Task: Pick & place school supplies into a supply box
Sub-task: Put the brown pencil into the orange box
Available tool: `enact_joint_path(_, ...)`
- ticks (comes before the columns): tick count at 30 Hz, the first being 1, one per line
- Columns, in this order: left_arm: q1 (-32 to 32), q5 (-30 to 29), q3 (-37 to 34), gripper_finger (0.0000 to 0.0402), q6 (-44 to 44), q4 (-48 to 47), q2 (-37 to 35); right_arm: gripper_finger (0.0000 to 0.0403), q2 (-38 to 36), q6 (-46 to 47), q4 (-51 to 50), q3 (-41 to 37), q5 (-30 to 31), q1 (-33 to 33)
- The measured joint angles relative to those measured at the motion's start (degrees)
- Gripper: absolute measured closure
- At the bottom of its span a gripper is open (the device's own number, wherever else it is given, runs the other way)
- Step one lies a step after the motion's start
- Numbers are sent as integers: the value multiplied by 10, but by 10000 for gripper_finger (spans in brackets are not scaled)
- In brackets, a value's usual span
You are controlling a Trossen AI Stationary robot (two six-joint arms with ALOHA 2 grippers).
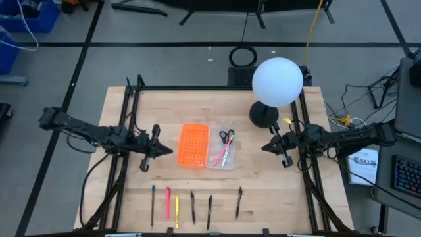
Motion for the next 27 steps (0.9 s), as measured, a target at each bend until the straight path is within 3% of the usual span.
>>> enact_joint_path(5, -85, -59, 148, 397, 94, -169, 27, 403, 2, 0, -1, 0, 0, 0)
enact_joint_path(8, -132, -108, 176, 398, 202, -183, 15, 403, 2, 0, -1, 0, 0, 0)
enact_joint_path(14, -109, -118, 167, 399, 290, -128, -75, 403, 2, 16, -8, 0, -1, 0)
enact_joint_path(18, -66, -120, 174, 400, 269, -112, -134, 403, 3, -1, -20, 0, -3, 0)
enact_joint_path(20, -52, -93, 173, 400, 250, -142, -156, 403, 3, -16, -17, 0, -3, 0)
enact_joint_path(25, -35, -54, 108, 400, 231, -164, -162, 403, 3, -34, -9, 0, -3, 0)
enact_joint_path(27, -31, -77, 80, 401, 231, -150, -163, 403, 3, -34, -9, 0, -3, 0)
